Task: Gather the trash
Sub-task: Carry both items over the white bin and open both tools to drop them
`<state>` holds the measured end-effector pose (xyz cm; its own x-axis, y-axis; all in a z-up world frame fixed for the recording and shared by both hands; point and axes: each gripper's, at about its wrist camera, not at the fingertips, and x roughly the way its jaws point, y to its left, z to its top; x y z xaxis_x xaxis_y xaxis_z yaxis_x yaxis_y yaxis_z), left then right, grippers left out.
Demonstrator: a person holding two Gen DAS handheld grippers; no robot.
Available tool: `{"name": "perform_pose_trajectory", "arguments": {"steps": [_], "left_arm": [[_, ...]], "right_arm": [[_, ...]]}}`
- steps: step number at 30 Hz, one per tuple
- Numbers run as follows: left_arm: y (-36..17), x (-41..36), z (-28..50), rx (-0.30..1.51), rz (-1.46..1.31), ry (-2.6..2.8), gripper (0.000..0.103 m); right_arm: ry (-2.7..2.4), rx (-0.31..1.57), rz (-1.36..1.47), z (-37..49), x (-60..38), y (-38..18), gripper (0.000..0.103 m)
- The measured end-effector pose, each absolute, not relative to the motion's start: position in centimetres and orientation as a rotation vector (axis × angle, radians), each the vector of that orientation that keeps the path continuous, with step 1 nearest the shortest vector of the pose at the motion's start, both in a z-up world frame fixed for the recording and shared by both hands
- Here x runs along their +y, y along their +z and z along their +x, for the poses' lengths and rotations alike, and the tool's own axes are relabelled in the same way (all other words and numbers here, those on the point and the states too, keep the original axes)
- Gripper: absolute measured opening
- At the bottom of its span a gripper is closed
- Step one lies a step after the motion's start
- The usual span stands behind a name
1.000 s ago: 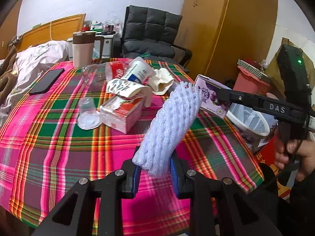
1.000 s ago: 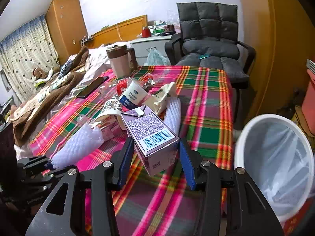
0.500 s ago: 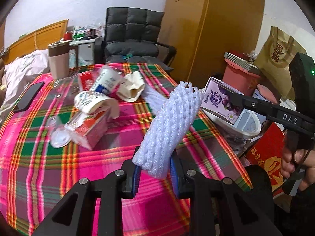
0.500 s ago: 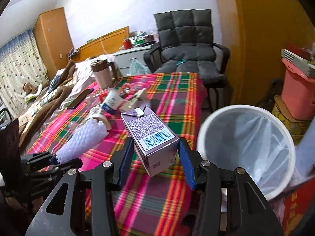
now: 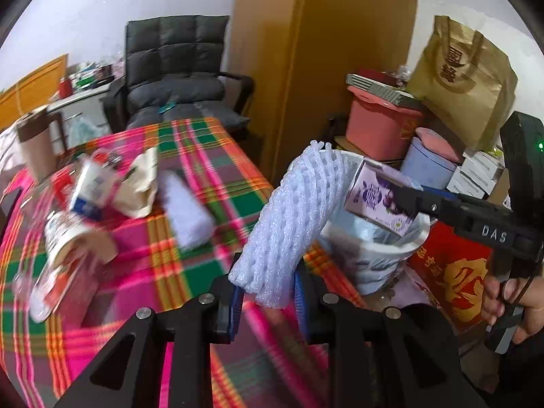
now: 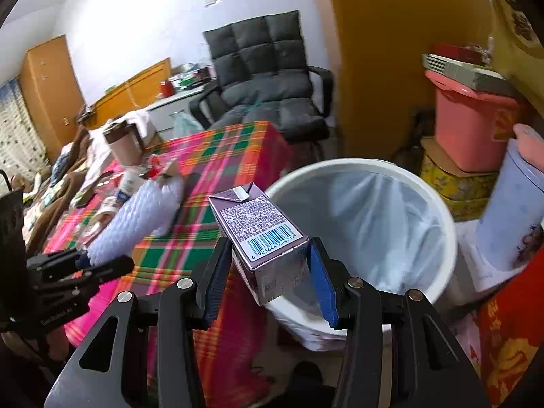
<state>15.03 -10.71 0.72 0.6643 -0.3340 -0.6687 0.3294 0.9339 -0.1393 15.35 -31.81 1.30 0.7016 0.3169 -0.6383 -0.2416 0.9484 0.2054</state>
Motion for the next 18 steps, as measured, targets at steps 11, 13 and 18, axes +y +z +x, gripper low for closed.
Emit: {"name": "perform_pose_trajectory", "arguments": {"steps": [11, 13, 18], "left_arm": [[0.2, -16.0, 18.9, 0.78, 0.046, -0.467, 0.027], [-0.1, -16.8, 19.6, 0.789, 0.055, -0.481, 0.027], [-0.7, -18.2, 20.9, 0.81, 0.069, -0.503, 0.027]], "right_arm": [[0.235, 0.772, 0.123, 15.6, -34.7, 0.2, 0.048], [0.223, 0.785, 0.129, 15.7, -35.1, -0.1, 0.048], [0.21, 0.81, 0.134, 16.1, -35.5, -0.5, 0.048]]}}
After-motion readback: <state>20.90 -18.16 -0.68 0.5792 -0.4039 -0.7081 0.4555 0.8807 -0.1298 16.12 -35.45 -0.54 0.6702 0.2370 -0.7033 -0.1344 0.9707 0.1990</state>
